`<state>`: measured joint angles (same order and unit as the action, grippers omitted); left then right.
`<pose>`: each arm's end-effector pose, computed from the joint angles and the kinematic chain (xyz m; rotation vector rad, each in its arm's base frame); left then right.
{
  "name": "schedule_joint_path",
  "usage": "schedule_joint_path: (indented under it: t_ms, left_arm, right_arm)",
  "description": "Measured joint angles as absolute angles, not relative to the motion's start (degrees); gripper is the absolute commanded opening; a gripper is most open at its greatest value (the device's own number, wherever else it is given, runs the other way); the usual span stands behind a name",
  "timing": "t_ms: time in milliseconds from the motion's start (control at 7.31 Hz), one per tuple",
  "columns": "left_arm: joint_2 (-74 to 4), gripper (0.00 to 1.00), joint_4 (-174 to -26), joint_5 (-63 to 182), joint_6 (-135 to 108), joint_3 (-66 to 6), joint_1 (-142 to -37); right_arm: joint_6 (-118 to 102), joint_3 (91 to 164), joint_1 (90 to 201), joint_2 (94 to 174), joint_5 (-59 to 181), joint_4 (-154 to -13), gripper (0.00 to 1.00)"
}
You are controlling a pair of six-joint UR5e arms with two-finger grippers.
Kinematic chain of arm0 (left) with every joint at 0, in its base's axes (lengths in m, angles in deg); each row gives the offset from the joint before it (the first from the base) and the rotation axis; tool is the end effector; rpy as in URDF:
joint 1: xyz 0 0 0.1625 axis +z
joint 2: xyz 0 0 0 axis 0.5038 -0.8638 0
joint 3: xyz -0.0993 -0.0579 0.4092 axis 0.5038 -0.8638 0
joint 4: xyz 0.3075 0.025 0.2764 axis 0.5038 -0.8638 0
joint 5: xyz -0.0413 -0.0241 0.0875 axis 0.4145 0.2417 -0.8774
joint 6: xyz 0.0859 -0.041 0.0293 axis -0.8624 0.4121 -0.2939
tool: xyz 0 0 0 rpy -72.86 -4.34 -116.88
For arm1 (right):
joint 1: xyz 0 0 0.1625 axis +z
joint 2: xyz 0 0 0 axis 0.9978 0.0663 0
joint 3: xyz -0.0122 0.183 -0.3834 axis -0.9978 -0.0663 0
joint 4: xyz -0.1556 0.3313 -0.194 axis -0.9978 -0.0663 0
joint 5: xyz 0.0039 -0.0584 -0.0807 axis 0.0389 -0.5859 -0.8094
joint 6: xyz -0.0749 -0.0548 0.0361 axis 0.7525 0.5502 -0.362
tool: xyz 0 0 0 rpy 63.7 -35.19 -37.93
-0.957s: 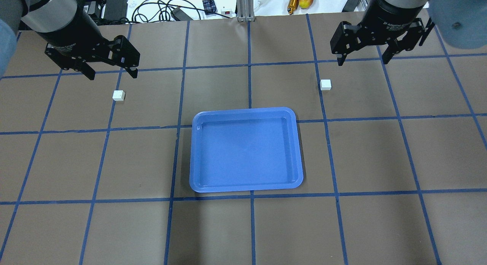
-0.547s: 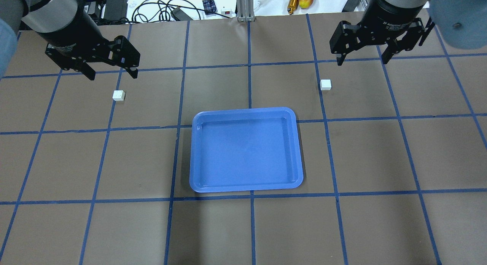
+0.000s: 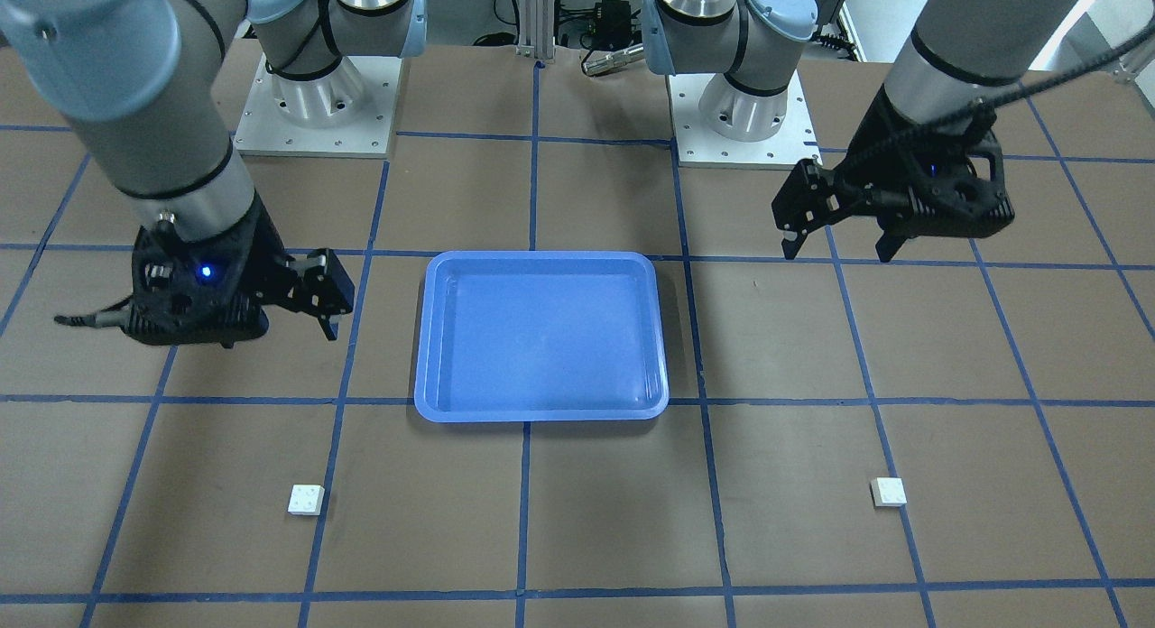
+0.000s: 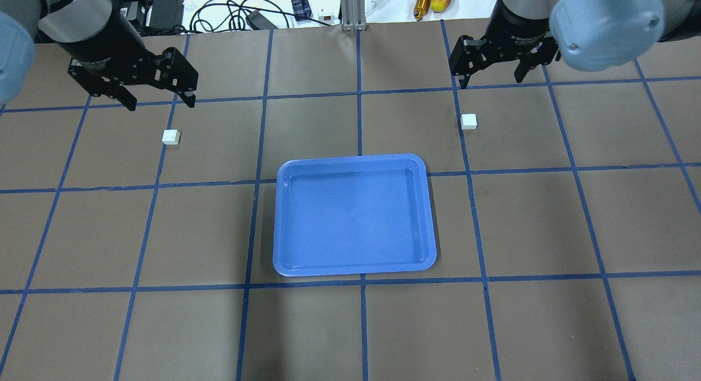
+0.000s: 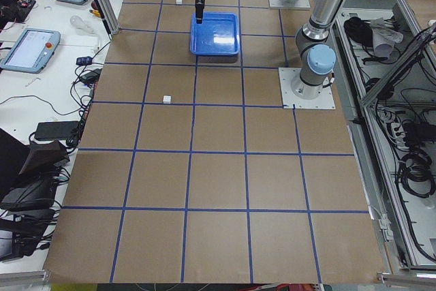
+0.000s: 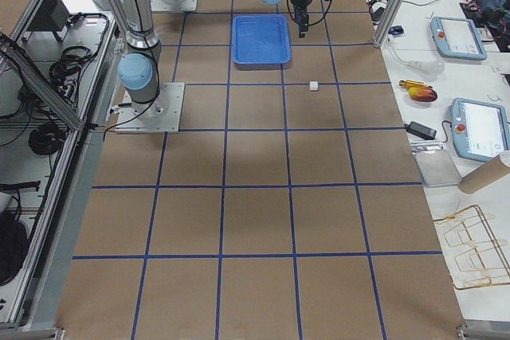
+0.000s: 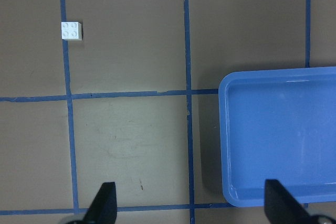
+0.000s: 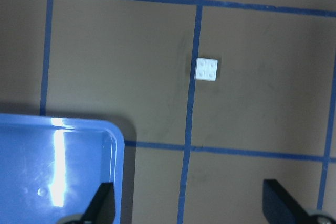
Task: Assemble white blocks and place on blue tray
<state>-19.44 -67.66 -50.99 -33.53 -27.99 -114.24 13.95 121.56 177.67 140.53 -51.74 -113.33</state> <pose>-0.0797 -0.5366 0.4755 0.0099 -3.1247 0.1006 0.1489 -0.5940 0.4145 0.1909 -3.1304 0.1738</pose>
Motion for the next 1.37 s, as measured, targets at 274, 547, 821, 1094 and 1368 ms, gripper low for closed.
schedule_joint_path:
  t_ms: [274,547,821,1094,1368]
  left_arm:
    - [-26.23,1.00,-62.78,-50.99,-37.18,-27.41,-110.84]
    - [-32.57,1.00,-59.09,-51.02,-42.29,-26.61,-106.27]
    - [-38.07,1.00,-54.10,-52.77,-46.10,-26.48,-104.21]
    - [-42.23,1.00,-50.37,-54.47,-48.88,-26.41,-103.52]
    - [-46.45,1.00,-46.30,-54.68,-50.49,-26.40,-103.40]
  right_arm:
    - [22.25,121.36,177.39,132.60,-50.48,-122.67,1.00]
    - [36.62,121.63,176.42,127.51,-47.95,-127.87,1.00]
    - [53.63,121.99,175.17,126.00,-44.43,-129.10,1.00]
    - [71.64,123.19,170.93,125.74,-34.91,-128.71,1.00]
    - [88.03,125.90,165.57,125.52,-28.31,-128.74,1.00]
